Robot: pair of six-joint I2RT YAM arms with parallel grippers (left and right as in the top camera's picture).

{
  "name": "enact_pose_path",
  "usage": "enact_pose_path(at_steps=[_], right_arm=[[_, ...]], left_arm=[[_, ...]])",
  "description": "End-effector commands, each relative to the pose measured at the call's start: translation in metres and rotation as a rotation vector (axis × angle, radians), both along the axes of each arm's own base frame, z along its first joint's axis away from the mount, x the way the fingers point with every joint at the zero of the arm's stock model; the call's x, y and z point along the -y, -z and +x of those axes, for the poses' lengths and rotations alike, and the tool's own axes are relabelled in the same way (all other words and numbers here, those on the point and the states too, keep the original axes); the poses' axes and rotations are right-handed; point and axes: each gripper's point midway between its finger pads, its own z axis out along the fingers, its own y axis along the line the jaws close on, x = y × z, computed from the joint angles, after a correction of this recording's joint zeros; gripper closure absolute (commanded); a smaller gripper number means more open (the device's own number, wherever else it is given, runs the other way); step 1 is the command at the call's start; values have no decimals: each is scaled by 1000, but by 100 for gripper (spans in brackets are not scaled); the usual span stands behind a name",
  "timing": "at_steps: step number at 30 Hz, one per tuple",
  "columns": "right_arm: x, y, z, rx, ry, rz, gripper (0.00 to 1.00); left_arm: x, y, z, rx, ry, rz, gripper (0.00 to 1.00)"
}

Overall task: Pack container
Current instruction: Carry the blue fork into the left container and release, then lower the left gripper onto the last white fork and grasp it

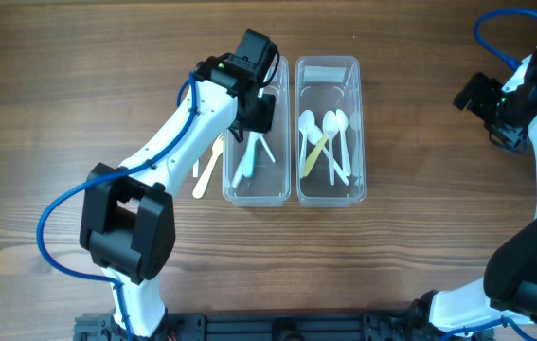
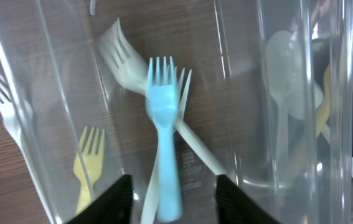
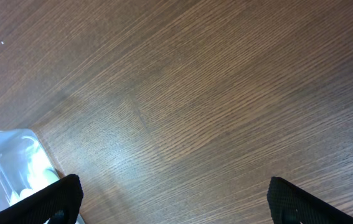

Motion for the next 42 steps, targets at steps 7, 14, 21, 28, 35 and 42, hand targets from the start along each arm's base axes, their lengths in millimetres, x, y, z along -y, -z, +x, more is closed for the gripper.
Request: enact_pose_path(at_steps=[7,14,21,28,35,42], right_arm=[[-3,5,-1,-11,-3,18,5],[-3,5,-1,-11,-3,17,5],[-3,5,-1,-11,-3,18,5],[-3,5,-1,-11,-3,18,5],[-3,5,-1,-12,-3,18,5],[-4,6,-4,-22,-3,21,5]], left_arm=[[-77,-116,13,194,-166,-13,45],[-149,-31,3,-20,-323,66,37],[-148,47,0,-109,-155,112,39],[-131,71,18,-90,-121,32,43],[-127,95,22,-112,-116,18,45],[-128,119,16,-170,-116,31,63]])
